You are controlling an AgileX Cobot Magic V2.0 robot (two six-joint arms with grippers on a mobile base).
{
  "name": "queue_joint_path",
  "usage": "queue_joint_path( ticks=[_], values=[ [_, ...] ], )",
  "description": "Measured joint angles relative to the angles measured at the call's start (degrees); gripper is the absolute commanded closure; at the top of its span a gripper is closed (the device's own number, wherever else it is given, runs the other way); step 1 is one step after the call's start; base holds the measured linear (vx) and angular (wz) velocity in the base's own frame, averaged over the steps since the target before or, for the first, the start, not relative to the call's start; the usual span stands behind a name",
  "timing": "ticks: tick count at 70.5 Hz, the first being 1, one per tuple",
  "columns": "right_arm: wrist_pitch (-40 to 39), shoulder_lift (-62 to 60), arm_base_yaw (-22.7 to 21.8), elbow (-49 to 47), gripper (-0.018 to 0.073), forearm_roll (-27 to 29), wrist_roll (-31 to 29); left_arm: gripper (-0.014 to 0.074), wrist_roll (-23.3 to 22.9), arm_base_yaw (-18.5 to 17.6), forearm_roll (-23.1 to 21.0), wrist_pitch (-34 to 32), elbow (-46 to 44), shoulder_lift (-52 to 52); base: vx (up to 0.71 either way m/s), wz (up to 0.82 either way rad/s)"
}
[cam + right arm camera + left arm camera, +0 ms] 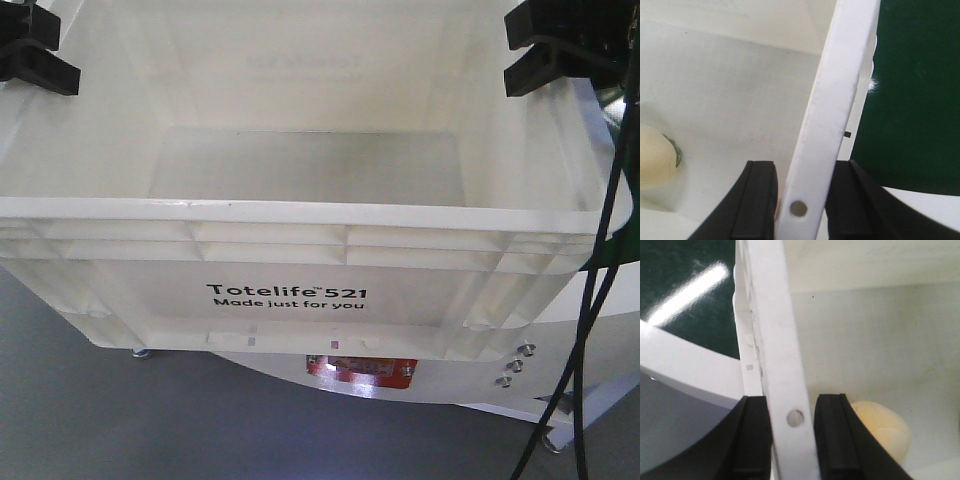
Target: Place moving items into box and shelve
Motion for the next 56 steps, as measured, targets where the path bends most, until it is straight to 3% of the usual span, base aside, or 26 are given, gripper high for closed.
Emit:
queue_joint_path(
  ticks=[56],
  values=[
    [0.0,0.0,0.0,0.0,0.0571,-0.1,-0.1,0.0613,0.0,0.0,0.0,0.0,0.0,0.0,-0.11,0.42]
  ],
)
